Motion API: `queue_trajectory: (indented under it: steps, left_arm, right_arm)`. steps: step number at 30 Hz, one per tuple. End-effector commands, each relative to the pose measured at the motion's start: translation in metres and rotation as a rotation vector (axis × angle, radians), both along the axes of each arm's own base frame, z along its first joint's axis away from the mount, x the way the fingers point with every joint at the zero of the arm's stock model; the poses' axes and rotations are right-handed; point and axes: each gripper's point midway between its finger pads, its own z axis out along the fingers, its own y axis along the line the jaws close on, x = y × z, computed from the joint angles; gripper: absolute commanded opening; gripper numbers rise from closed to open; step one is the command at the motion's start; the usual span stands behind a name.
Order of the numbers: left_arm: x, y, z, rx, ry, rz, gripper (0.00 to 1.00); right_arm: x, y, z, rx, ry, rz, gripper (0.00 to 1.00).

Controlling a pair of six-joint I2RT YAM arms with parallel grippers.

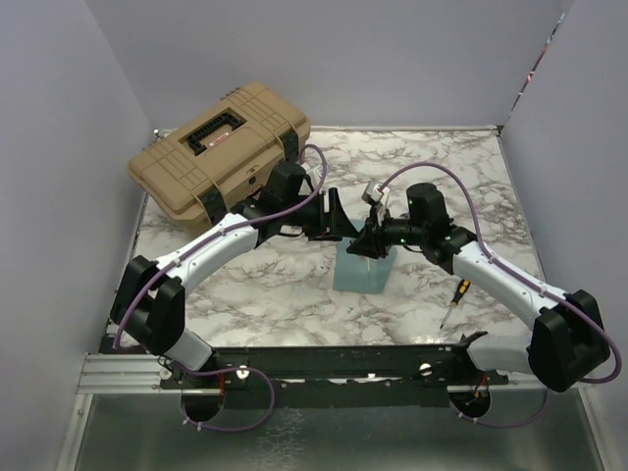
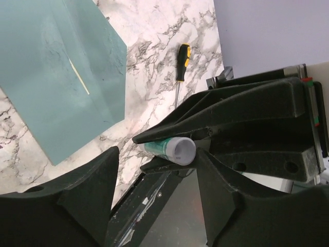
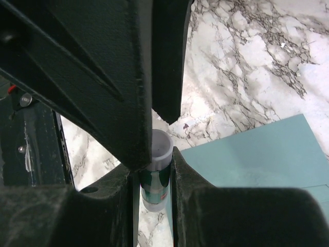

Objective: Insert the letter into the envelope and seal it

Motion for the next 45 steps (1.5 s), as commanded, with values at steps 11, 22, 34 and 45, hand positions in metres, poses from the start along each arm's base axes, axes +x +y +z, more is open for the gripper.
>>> queue_trajectory:
  steps: [11,22,34,45]
  left_arm:
    - [-0.019,-0.012,-0.027,0.020,0.120,-0.066,0.48]
    - [-0.038,-0.003,-0.049,0.076,0.178,-0.148,0.05]
    - [-0.011,0.015,-0.045,0.084,0.142,-0.065,0.00]
    - [0.028,0.044,-0.027,0.032,0.143,0.074,0.00]
  right_arm:
    - [0.007,0.009,0.004,-0.024,-0.044,-0.010,0.01]
    - [0.013,0.011,-0.011,-0.099,-0.016,-0.035,0.01]
    - [0.015,0.002,-0.002,-0.069,-0.004,-0.149,0.64]
    - [0.007,0.002,0.015,0.194,0.165,-0.345,0.73]
